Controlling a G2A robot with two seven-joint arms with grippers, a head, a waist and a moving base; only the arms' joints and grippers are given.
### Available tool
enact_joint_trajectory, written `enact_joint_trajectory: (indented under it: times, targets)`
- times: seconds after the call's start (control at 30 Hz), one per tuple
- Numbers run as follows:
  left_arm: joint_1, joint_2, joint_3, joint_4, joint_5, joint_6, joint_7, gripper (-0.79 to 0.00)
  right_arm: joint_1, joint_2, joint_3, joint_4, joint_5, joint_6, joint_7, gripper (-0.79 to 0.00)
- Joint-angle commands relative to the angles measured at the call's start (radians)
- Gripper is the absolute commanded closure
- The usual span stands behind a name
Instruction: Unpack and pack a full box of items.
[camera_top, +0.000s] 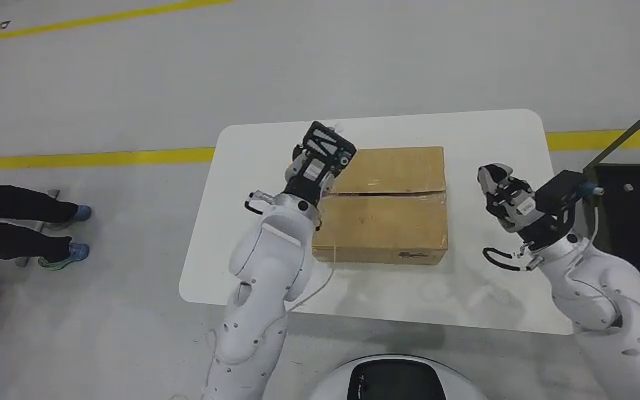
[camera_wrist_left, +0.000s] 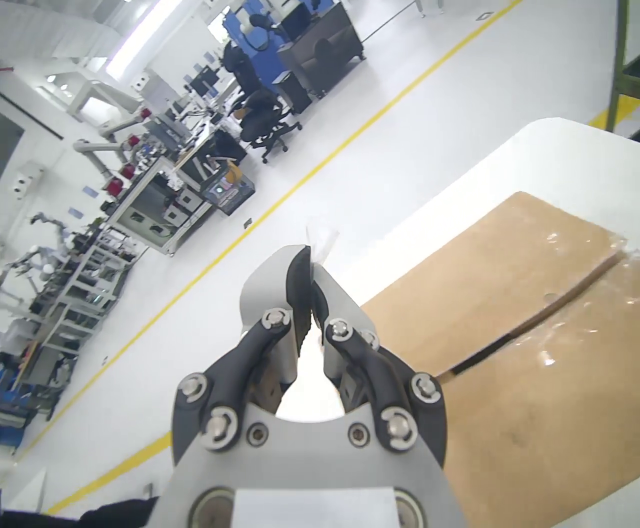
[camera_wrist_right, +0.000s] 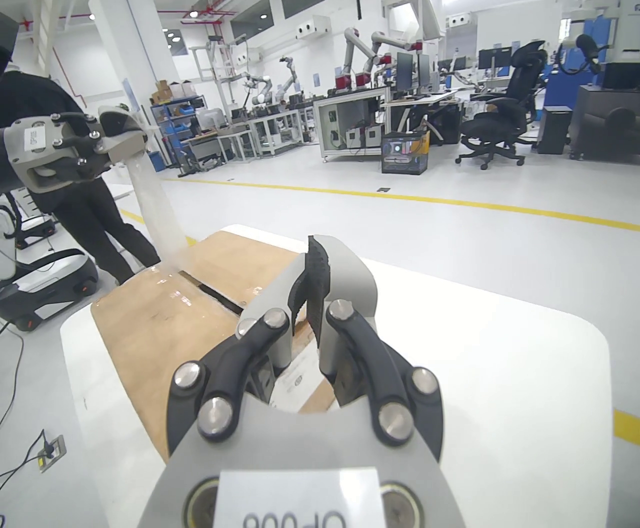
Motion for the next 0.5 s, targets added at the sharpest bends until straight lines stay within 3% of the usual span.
enact_joint_trajectory:
  times: [0.0, 0.2, 0.47]
  targets:
    - [0.019, 0.007, -0.056, -0.026, 0.017, 0.005, -0.008, 0.0, 0.023, -0.002, -0.024, 0.012, 0.002, -0.008, 0.016, 0.0]
    - [0.062, 0.02, -0.178, -0.081, 0.039, 0.037, -0.049, 0.0, 0.07, -0.008, -0.087, 0.047, -0.027, -0.005, 0.036, 0.0]
    - [0.075, 0.035, -0.285, -0.062, 0.093, 0.052, -0.045, 0.0, 0.101, -0.011, -0.13, 0.081, -0.069, 0.003, 0.082, 0.0]
